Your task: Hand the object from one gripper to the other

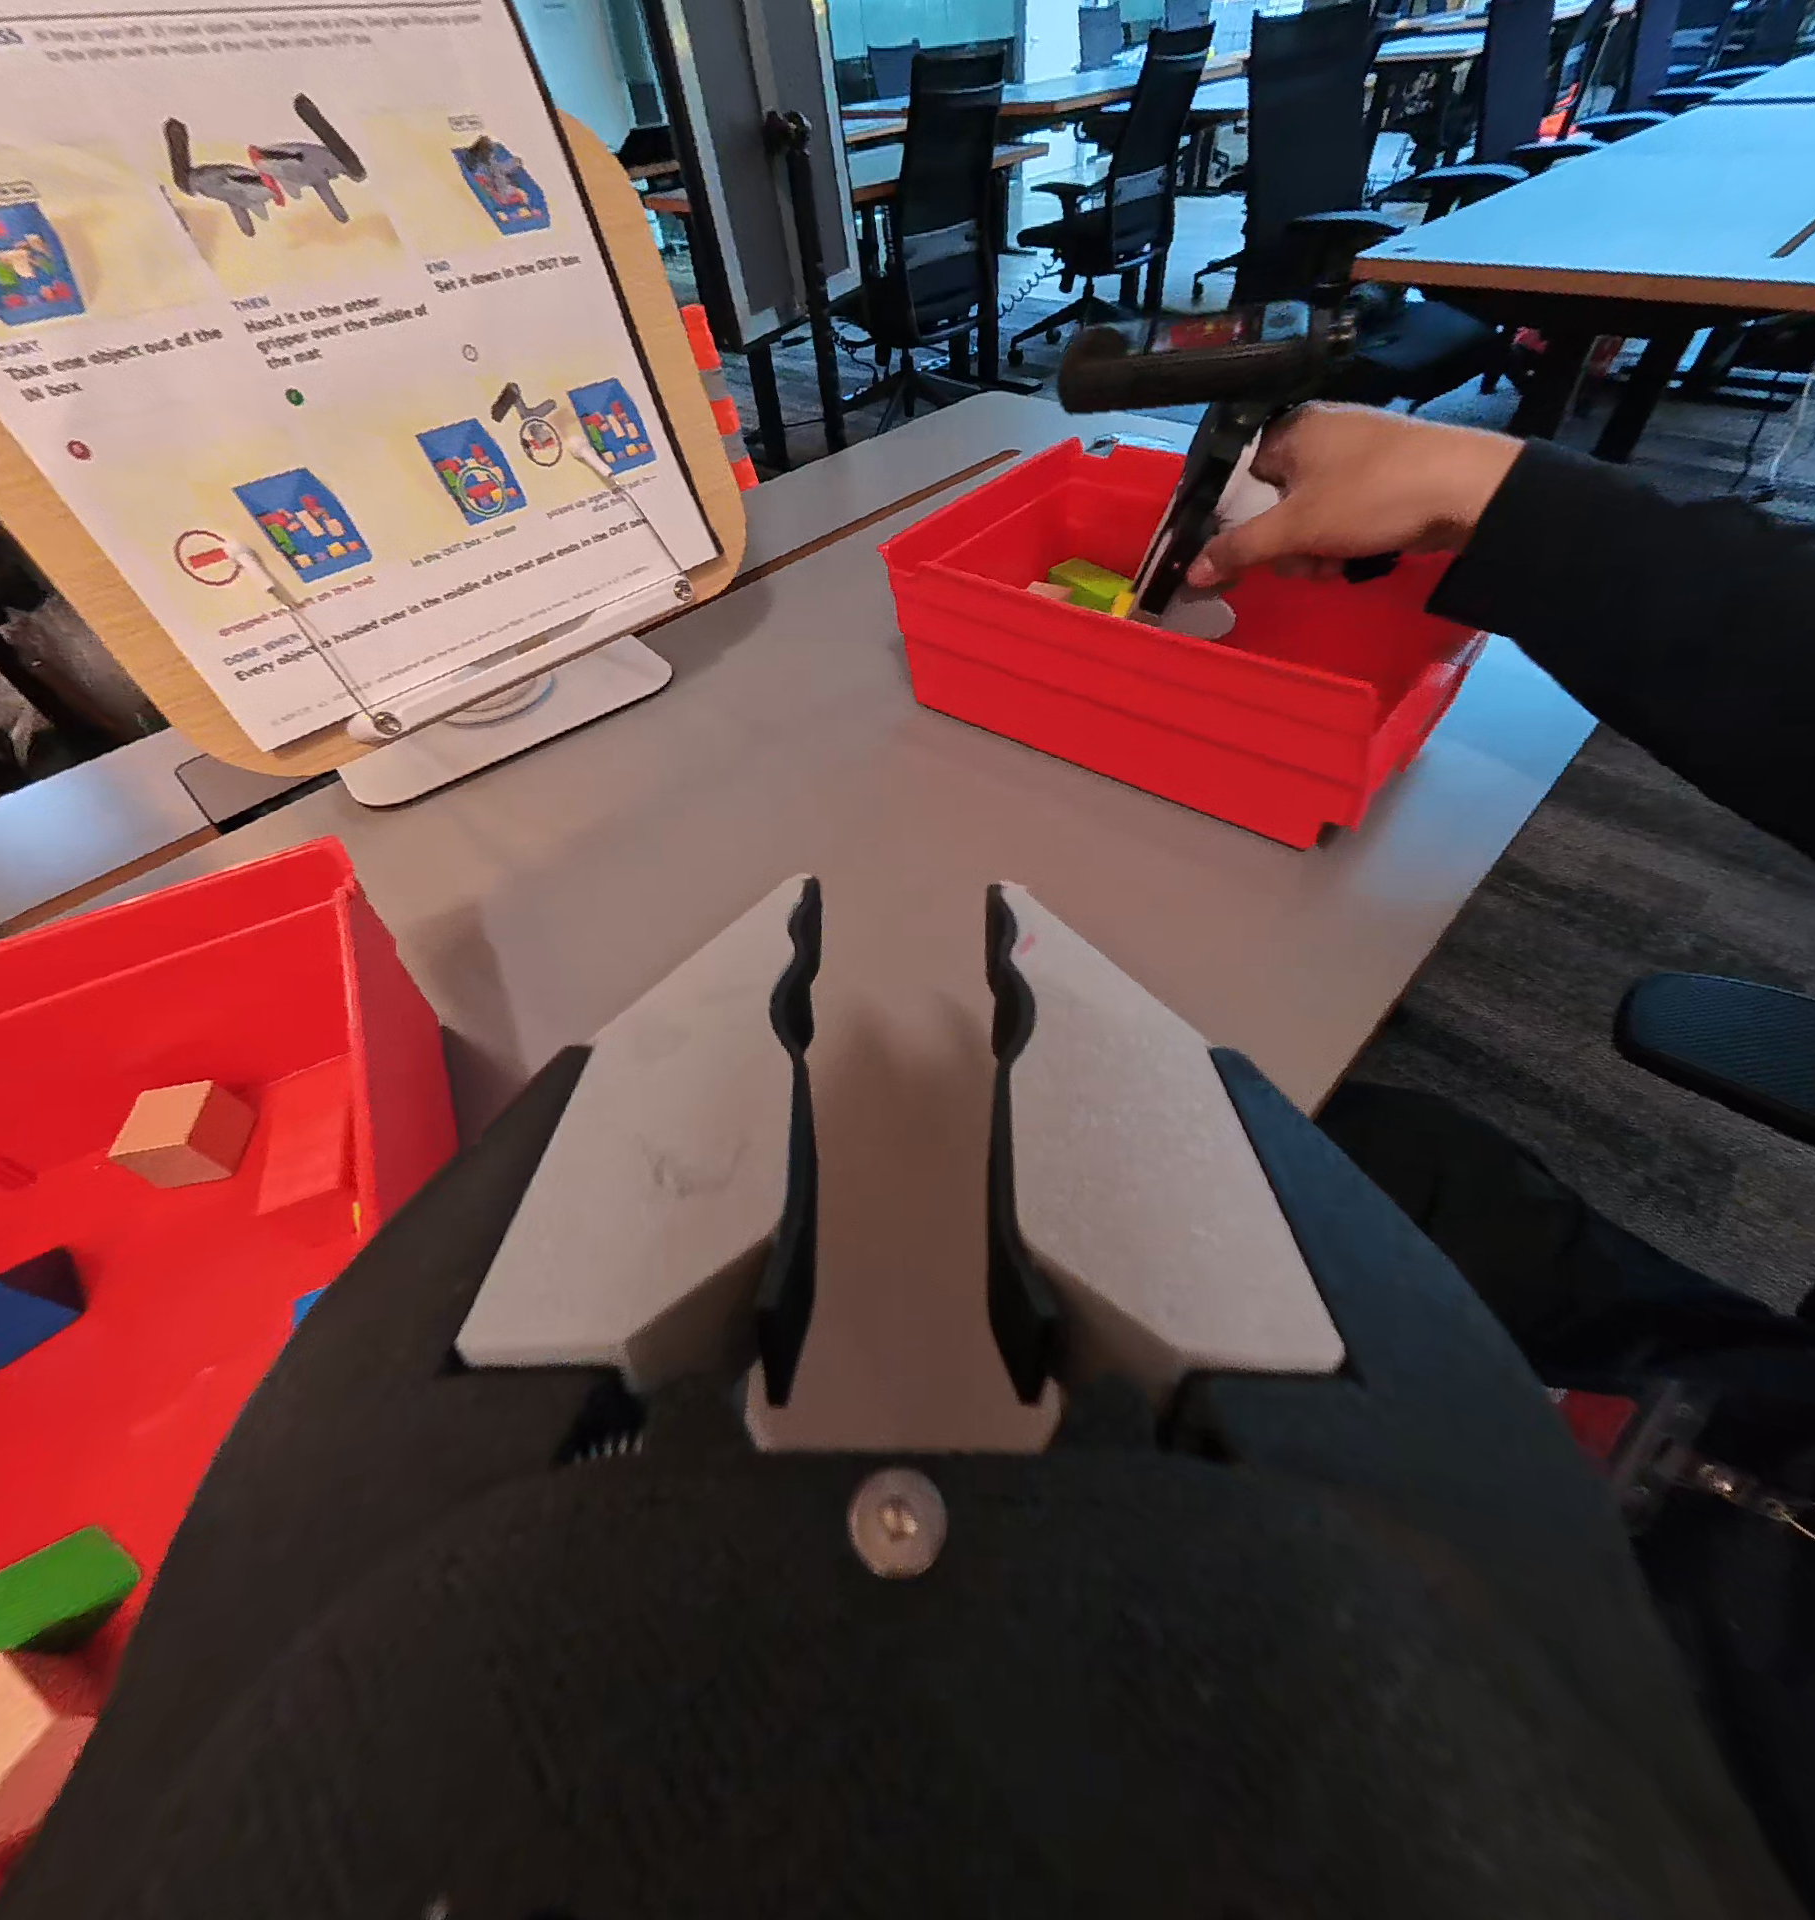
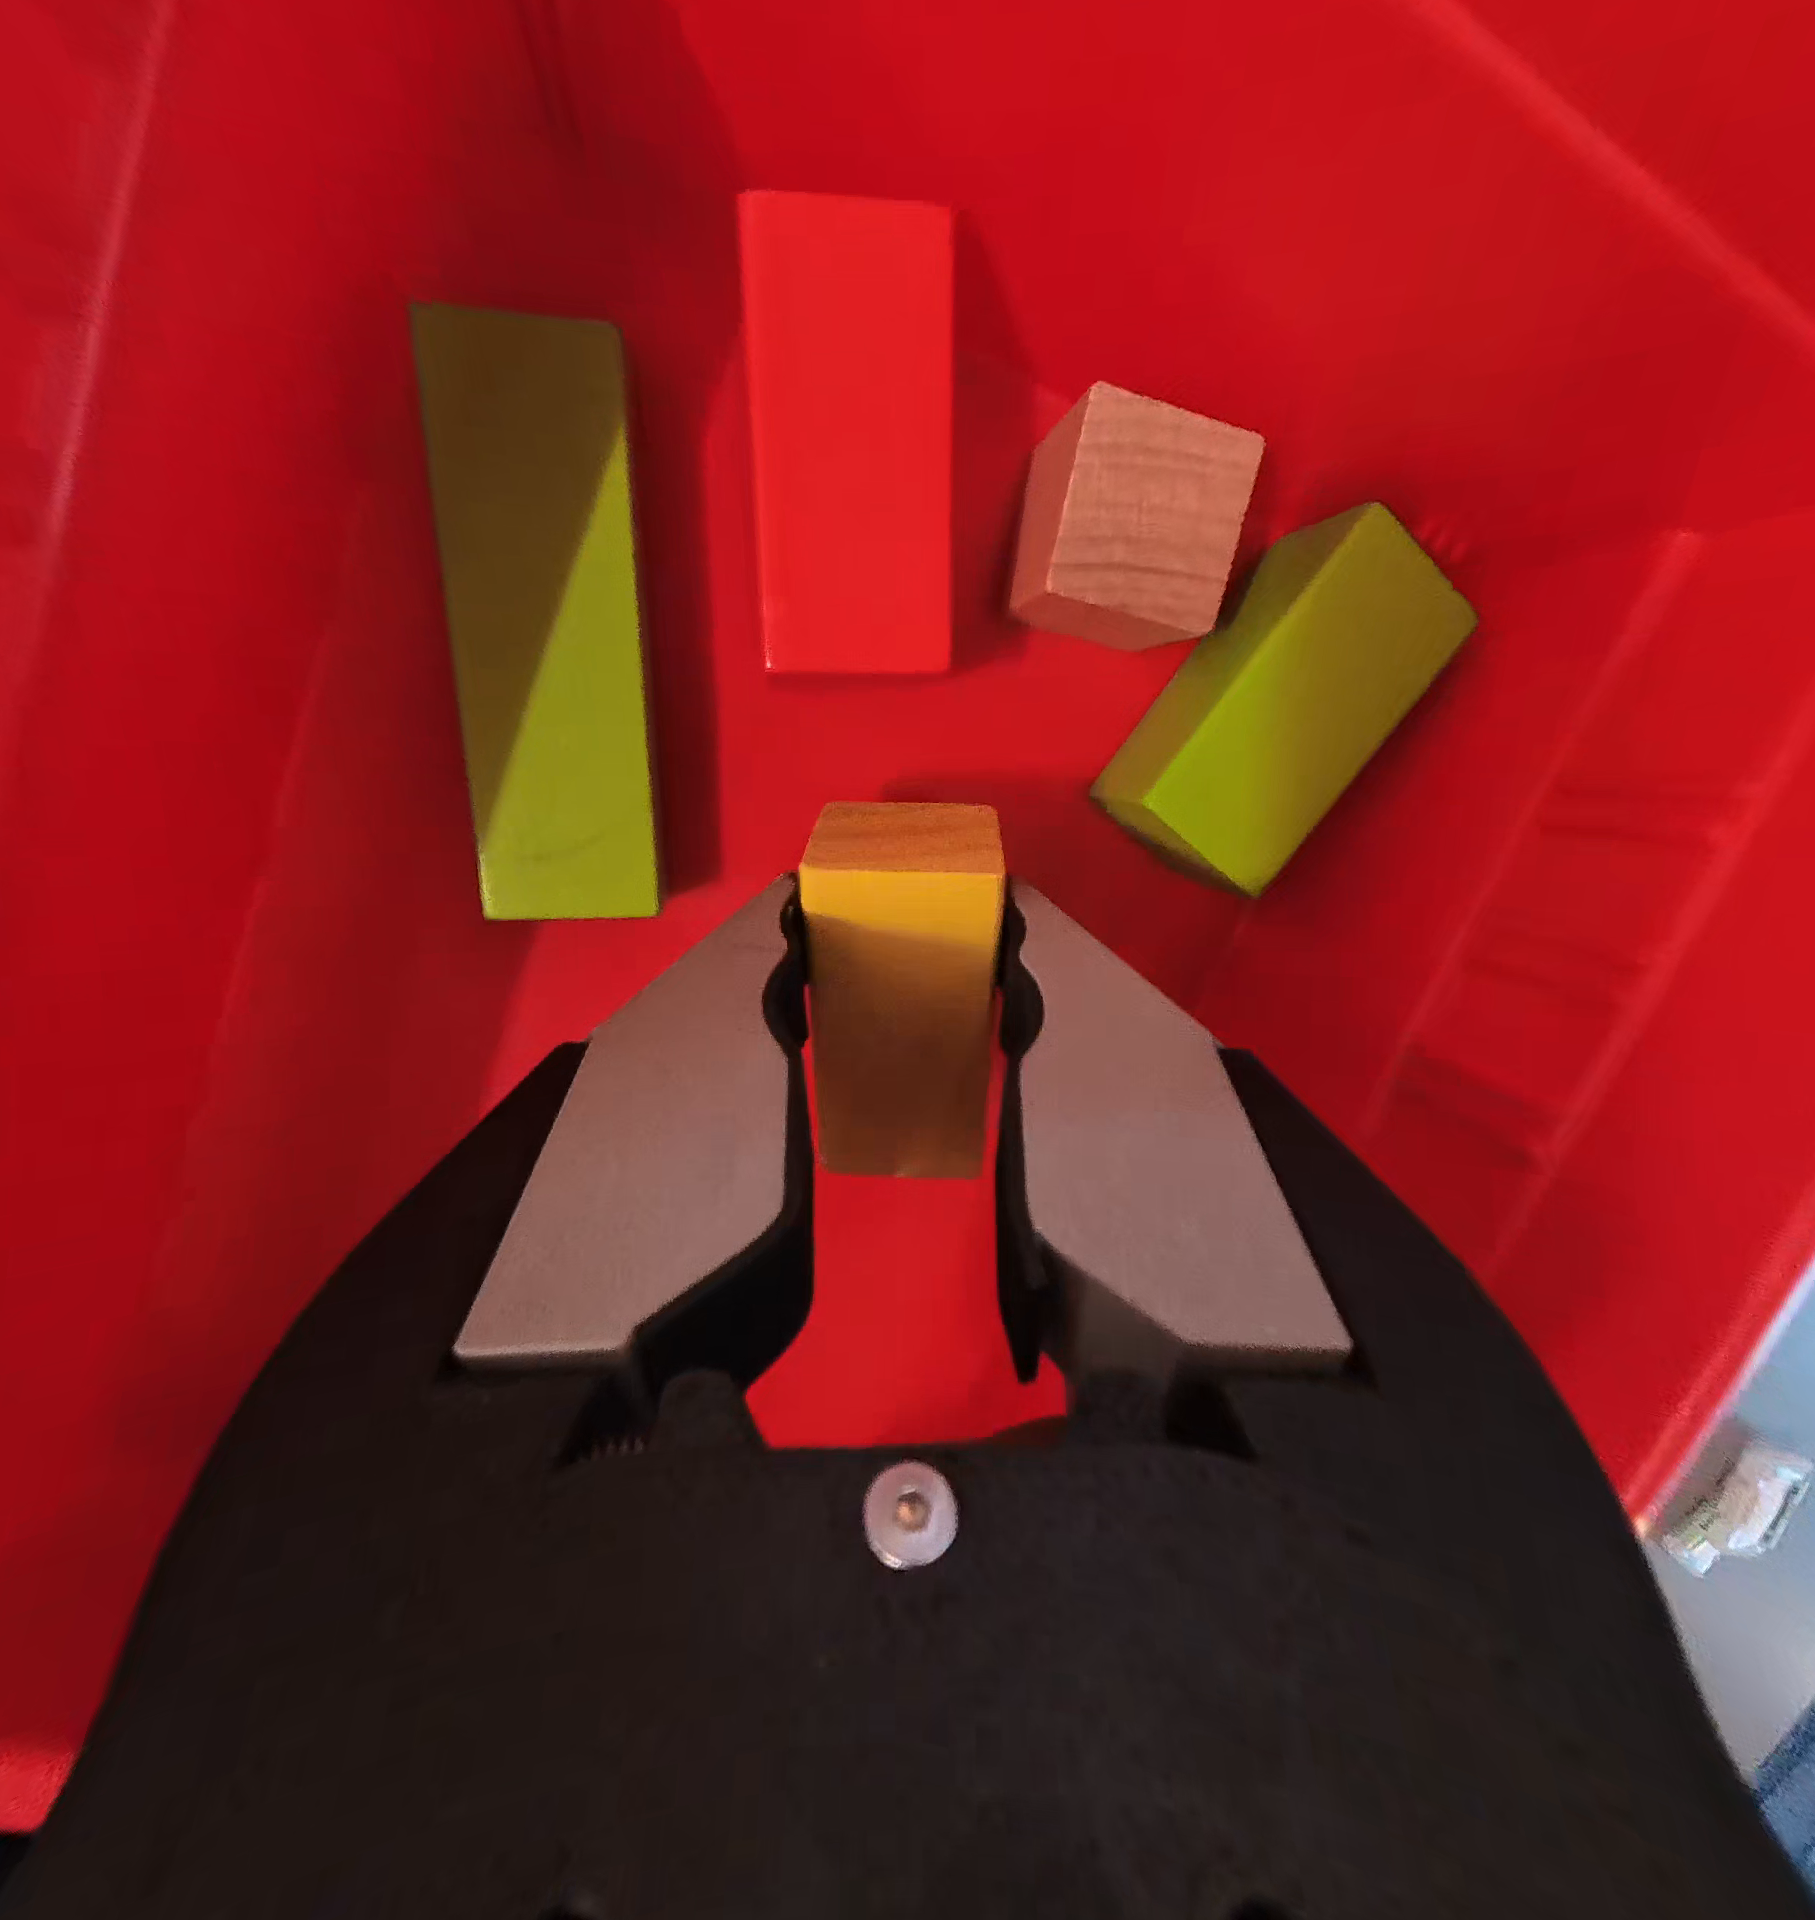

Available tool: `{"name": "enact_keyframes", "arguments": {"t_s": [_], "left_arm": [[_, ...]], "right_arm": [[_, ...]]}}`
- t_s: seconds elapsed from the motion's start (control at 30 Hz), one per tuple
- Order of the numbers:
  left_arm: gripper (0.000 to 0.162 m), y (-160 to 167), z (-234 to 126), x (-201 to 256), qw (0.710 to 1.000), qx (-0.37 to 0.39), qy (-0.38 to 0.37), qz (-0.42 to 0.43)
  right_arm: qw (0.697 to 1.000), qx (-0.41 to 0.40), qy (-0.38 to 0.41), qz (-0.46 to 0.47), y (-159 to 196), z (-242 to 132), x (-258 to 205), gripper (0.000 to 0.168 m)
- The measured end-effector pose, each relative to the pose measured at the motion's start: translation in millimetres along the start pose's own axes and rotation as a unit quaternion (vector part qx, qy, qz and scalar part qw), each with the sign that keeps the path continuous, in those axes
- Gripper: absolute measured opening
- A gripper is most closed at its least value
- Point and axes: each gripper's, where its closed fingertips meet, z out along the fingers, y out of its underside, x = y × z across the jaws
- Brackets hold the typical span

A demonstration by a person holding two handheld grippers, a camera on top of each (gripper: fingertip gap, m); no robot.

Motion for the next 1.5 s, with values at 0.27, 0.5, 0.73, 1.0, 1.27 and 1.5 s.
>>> {"name": "enact_keyframes", "arguments": {"t_s": [0.27,0.5,0.73,1.0,1.27,1.5], "left_arm": [[0.034,8.1,-20.5,-46.6,0.996,-0.005,-0.071,-0.048],[0.047,41.0,-81.3,-139.6,0.959,-0.034,-0.266,-0.087],[0.051,73.2,-108.1,-174.2,0.937,-0.078,-0.323,-0.109],[0.049,122.3,-71.0,-184.0,0.94,-0.136,-0.265,-0.169],[0.049,134.5,-10.5,-248.8,0.928,-0.185,-0.268,-0.182],[0.047,180.0,25.3,-309.5,0.892,-0.299,-0.266,-0.209]], "right_arm": [[0.996,0.078,-0.014,0.031,-17.9,-19.3,-5.2,0.043],[0.946,0.306,-0.108,-0.018,-48.4,-131.8,-98.7,0.048],[0.872,0.454,-0.165,-0.078,-30.4,-231.4,-171.6,0.039],[0.86,0.475,-0.156,-0.105,-1.1,-257.3,-180.8,0.048],[0.854,0.481,-0.173,-0.097,5.4,-261.0,-168.9,0.05],[0.856,0.486,-0.149,-0.091,6.9,-258.7,-150.1,0.05]]}}
